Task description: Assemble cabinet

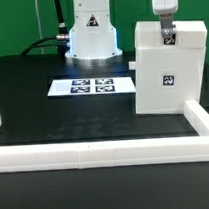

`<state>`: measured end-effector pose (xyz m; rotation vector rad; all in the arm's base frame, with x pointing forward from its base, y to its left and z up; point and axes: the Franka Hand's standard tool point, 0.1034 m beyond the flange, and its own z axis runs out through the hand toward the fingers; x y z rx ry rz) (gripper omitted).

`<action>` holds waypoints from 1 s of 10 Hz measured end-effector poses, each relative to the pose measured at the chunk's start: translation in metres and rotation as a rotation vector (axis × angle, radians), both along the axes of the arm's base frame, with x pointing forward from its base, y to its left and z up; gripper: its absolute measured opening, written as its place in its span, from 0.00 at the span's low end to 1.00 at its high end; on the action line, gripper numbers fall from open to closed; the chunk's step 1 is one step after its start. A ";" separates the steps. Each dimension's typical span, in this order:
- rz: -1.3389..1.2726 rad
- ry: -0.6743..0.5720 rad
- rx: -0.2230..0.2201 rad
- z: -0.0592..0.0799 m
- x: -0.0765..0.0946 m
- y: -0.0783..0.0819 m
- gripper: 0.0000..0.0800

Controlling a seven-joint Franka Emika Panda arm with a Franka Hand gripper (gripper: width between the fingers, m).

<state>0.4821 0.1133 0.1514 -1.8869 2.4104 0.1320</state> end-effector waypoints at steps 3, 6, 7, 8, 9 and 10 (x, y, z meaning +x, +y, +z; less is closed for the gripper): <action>0.017 -0.002 0.000 0.000 0.000 0.001 0.71; 0.024 -0.002 0.000 0.000 0.000 0.001 0.99; 0.026 -0.002 0.000 0.000 0.000 0.001 0.99; 0.028 -0.002 0.000 0.000 0.000 0.001 1.00; 0.029 -0.002 0.000 0.000 0.000 0.001 1.00; 0.029 -0.002 0.000 0.000 0.000 0.001 1.00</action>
Offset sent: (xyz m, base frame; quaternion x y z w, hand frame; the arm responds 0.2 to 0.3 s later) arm 0.0000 0.0000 0.0000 0.0000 0.0000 0.0000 1.0000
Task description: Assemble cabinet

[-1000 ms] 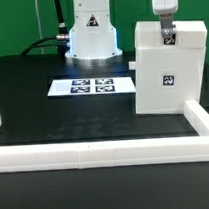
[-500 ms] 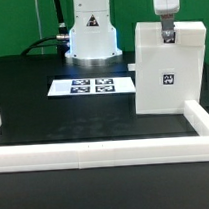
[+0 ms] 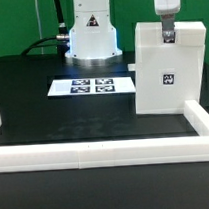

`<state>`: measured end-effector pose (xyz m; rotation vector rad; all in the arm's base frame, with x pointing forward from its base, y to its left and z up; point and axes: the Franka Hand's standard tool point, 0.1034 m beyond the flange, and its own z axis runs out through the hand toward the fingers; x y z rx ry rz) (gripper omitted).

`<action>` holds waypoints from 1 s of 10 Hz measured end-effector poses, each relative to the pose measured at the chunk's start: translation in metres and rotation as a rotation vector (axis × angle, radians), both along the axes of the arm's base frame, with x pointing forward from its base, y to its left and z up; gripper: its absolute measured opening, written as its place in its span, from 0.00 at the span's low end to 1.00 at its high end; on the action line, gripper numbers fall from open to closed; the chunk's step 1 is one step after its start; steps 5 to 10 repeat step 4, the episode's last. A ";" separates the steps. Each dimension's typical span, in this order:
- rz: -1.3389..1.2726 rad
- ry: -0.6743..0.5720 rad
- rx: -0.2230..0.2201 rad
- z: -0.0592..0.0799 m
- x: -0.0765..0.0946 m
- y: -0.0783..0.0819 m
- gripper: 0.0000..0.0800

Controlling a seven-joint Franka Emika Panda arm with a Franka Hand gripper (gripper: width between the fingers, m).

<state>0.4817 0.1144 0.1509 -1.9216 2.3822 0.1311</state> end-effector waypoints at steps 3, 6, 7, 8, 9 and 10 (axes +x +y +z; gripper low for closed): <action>0.001 0.000 0.000 0.000 0.000 0.000 1.00; 0.001 0.000 0.000 0.000 0.000 0.000 1.00; 0.001 0.000 0.000 0.000 0.000 0.000 1.00; 0.001 0.000 0.000 0.000 0.000 0.000 1.00; 0.001 0.000 0.000 0.000 0.000 0.000 1.00; 0.001 0.000 0.000 0.000 0.000 0.000 1.00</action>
Offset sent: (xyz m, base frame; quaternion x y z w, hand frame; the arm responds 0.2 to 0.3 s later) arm 0.0000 0.0000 0.0000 0.0000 0.0000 0.0000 1.0000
